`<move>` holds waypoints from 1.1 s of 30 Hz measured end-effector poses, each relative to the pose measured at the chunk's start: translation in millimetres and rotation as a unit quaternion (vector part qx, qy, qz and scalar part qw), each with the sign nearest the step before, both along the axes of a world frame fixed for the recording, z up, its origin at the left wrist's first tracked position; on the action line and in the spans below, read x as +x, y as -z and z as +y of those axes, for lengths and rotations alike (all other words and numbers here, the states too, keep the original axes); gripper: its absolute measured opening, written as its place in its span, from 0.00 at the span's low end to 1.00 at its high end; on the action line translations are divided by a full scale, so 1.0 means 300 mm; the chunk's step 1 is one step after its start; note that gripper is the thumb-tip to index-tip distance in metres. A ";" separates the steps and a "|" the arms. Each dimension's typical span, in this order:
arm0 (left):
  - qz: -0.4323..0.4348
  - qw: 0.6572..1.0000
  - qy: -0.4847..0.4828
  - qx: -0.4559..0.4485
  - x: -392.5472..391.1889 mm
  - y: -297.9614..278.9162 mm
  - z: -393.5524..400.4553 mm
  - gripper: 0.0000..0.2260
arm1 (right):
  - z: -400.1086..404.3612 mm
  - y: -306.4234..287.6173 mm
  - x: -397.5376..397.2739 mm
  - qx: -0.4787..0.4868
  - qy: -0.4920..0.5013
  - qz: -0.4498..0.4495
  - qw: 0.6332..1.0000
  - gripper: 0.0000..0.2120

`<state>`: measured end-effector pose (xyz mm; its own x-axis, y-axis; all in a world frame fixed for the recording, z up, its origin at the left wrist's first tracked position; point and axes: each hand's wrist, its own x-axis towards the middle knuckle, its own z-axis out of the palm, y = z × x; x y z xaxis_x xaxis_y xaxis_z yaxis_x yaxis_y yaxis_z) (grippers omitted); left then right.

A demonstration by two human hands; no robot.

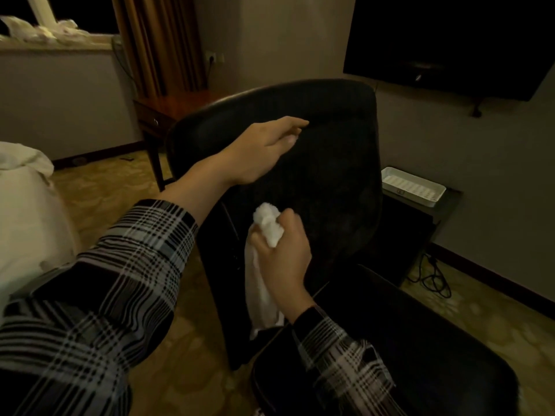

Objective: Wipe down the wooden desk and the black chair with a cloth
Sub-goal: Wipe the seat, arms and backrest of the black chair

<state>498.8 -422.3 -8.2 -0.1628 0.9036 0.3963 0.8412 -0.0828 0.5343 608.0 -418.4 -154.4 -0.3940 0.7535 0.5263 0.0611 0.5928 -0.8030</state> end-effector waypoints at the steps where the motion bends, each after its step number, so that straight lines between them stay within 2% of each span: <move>1: 0.000 1.000 0.001 0.003 0.000 0.000 0.001 0.17 | -0.002 0.003 0.000 0.024 -0.010 -0.002 1.000 0.13; 4: -0.013 1.000 -0.009 -0.001 0.002 0.004 0.006 0.16 | 0.083 -0.033 -0.020 0.062 -0.003 -0.030 0.998 0.13; 7: -0.011 0.999 -0.023 -0.029 0.032 0.054 -0.007 0.16 | 0.183 -0.080 -0.037 0.038 0.042 -0.090 0.994 0.13; 9: 0.001 0.998 -0.032 -0.063 0.070 0.106 -0.024 0.17 | 0.219 -0.107 -0.026 -0.010 0.074 -0.100 0.992 0.12; 11: -0.032 0.995 -0.047 -0.078 0.130 0.159 -0.054 0.17 | 0.242 -0.135 0.010 -0.131 0.090 -0.064 0.985 0.13; 13: -0.084 0.987 -0.094 -0.104 0.190 0.226 -0.090 0.20 | 0.252 -0.146 0.067 -0.261 0.098 -0.015 0.960 0.13; 15: -0.127 0.976 -0.113 -0.137 0.271 0.309 -0.144 0.21 | 0.255 -0.128 0.145 -0.351 0.098 0.040 0.930 0.15; 17: -0.191 0.964 -0.102 -0.157 0.363 0.390 -0.190 0.17 | 0.238 -0.096 0.219 -0.424 0.090 0.082 0.897 0.20; 19: -0.229 0.957 -0.108 -0.139 0.433 0.453 -0.200 0.12 | 0.220 -0.052 0.285 -0.494 0.074 0.100 0.860 0.25; 22: -0.275 0.948 -0.137 -0.087 0.492 0.496 -0.176 0.05 | 0.186 -0.006 0.377 -0.593 0.001 0.124 0.795 0.38; 23: -0.296 0.942 -0.145 -0.062 0.513 0.497 -0.166 0.04 | 0.182 0.008 0.408 -0.608 -0.019 0.129 0.783 0.38; 26: -0.374 0.911 -0.177 0.006 0.579 0.490 -0.138 0.05 | 0.152 0.012 0.511 -0.637 -0.088 0.129 0.755 0.27; 29: -0.500 0.847 -0.177 0.036 0.650 0.477 -0.132 0.08 | 0.128 0.012 0.612 -0.661 -0.157 0.101 0.726 0.26; 31: -0.563 0.812 -0.155 0.021 0.707 0.474 -0.136 0.05 | 0.109 0.023 0.671 -0.647 -0.168 0.105 0.737 0.28; 33: -0.592 0.794 -0.142 -0.007 0.772 0.490 -0.132 0.07 | 0.077 0.047 0.723 -0.620 -0.214 0.154 0.739 0.31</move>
